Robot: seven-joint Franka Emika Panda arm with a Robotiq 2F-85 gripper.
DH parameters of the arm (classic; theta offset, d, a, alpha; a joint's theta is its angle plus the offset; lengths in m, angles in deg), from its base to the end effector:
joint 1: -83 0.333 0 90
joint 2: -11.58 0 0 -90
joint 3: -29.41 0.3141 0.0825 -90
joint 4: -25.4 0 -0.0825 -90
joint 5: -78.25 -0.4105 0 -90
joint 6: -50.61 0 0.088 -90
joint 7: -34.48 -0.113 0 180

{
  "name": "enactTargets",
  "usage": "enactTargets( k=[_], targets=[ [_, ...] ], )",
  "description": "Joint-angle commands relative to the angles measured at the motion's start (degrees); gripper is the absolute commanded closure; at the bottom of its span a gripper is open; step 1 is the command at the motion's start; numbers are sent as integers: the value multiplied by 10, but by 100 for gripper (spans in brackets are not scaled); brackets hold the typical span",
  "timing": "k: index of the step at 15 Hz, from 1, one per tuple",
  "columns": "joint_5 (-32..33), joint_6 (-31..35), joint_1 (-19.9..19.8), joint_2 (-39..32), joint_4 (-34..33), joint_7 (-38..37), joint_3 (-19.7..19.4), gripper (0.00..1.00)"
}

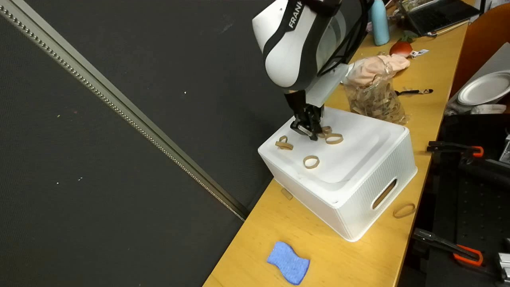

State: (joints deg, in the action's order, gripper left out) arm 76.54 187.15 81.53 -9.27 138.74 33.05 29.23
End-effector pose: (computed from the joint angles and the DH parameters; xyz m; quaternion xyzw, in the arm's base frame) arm 0.6331 -0.0178 0.2609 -0.9990 0.0374 -0.0205 0.0099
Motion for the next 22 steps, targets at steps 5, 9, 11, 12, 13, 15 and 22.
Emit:
enactTargets(
  k=[5,9,11,12,13,15,22],
  targets=[
    [-9,-14,-4,40,18,2,-2,100],
    [-6,-24,-1,60,24,-5,-3,100],
    [-8,-28,-1,70,29,-6,-2,100],
    [-7,-32,1,73,31,-7,-2,100],
    [-8,-38,2,75,31,-8,-1,100],
    [-6,-48,6,85,43,-14,0,100],
    [5,-43,6,92,69,-20,-8,100]
  ],
)
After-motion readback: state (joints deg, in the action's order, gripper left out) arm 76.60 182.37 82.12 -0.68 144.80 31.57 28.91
